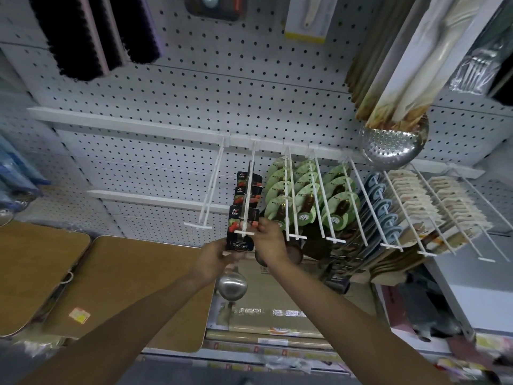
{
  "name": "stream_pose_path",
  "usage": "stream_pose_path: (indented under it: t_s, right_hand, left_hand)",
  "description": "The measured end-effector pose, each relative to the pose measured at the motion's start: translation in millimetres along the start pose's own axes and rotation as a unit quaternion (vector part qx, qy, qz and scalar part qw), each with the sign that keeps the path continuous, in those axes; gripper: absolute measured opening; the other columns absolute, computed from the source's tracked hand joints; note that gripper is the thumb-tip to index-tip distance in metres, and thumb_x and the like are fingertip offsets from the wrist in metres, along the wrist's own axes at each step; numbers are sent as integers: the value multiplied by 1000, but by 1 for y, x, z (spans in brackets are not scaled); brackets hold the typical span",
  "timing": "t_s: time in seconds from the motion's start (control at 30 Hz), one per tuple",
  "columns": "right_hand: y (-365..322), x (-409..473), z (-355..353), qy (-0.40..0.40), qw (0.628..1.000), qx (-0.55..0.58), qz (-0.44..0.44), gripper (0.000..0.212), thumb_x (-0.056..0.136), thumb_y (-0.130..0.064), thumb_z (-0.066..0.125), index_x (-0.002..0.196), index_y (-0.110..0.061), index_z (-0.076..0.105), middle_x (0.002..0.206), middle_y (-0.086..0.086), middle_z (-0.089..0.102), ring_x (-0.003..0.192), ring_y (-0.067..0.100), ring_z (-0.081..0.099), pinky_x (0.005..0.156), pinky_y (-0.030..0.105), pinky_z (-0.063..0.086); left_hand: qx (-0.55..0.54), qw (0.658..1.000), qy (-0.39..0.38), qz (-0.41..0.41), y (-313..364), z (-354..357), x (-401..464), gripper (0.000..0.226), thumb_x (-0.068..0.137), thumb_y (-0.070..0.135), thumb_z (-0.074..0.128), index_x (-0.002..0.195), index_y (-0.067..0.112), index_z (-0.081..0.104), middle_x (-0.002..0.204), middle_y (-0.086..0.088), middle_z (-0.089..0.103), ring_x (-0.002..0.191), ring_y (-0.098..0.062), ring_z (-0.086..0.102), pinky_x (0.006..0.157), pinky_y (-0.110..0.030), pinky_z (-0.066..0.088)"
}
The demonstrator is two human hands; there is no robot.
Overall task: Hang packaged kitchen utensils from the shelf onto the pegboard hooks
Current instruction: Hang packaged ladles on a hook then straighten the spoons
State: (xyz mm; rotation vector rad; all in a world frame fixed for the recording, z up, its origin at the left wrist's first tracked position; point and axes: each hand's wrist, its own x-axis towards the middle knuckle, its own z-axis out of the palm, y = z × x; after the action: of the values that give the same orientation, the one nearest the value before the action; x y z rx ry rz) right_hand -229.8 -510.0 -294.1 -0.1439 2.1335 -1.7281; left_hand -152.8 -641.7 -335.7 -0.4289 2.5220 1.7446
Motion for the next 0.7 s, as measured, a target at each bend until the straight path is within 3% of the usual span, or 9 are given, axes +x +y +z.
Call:
stream_pose_path:
  t_s: [0.07,0.1,0.17,0.23,0.33,0.43,0.57,0.63,0.7]
  right_hand:
    - [6,-6,-9,-12,998,-50,31,54,68,-51,74,111,-18,70,103,2,75,101,25,69,95,46,52]
    - [4,-13,-14,-15,996,-83,25,61,69,-52,74,115,-13,68,107,6,74,104,27,68,96,45,51]
    - [4,-28,-27,-10,987,-163,-13,48,82,-37,74,115,-3,65,111,12,71,105,27,66,95,43,51]
    - [10,-41,-42,-27,969,-236,-63,37,88,-26,70,119,-6,64,114,7,71,102,22,67,92,36,52]
    - [22,-56,-69,-52,927,-344,-137,40,90,-26,66,127,-11,60,122,4,67,110,17,64,96,29,49]
    - [34,-62,-98,-63,873,-441,-199,45,92,-28,60,135,-16,54,131,2,60,118,20,56,95,29,45]
    - [42,-76,-129,-64,827,-507,-234,43,91,-23,58,134,-22,51,131,-2,56,122,20,48,91,35,48]
    - [41,-85,-138,-53,822,-510,-247,39,89,-22,59,128,-24,53,126,-4,57,119,20,48,88,36,50]
    - [41,-95,-144,-40,814,-517,-262,41,89,-22,60,129,-25,52,127,-5,57,120,19,48,89,34,49]
  left_hand:
    - [89,995,-7,-32,-3,-6,-2,44,88,27,74,128,12,63,116,2,70,95,-16,69,80,-26,52]
    - [126,991,-9,-52,-7,-9,-3,52,90,27,72,136,10,56,124,-1,67,104,-18,67,83,-25,49]
    - [207,977,-7,-55,-9,-15,-14,52,94,30,67,140,12,52,132,-1,64,116,-18,63,88,-23,44]
    - [325,946,2,-1,-8,-17,-28,44,98,37,59,138,19,54,135,4,62,121,-15,59,92,-23,43]
    - [451,888,-2,90,-8,-18,-46,45,102,44,49,143,27,48,142,8,56,127,-14,55,100,-29,47]
    - [495,851,7,177,-6,-18,-54,47,99,43,54,144,28,49,139,7,58,127,-16,55,97,-30,51]
    - [536,783,68,309,-1,-12,-63,49,79,41,80,123,25,68,113,11,72,105,-12,70,77,-24,59]
    - [534,765,80,351,8,-8,-67,44,83,44,73,123,26,68,113,12,72,105,-11,70,80,-23,58]
    - [527,763,68,369,20,-5,-73,41,91,48,53,123,27,67,116,12,71,107,-10,69,82,-23,57]
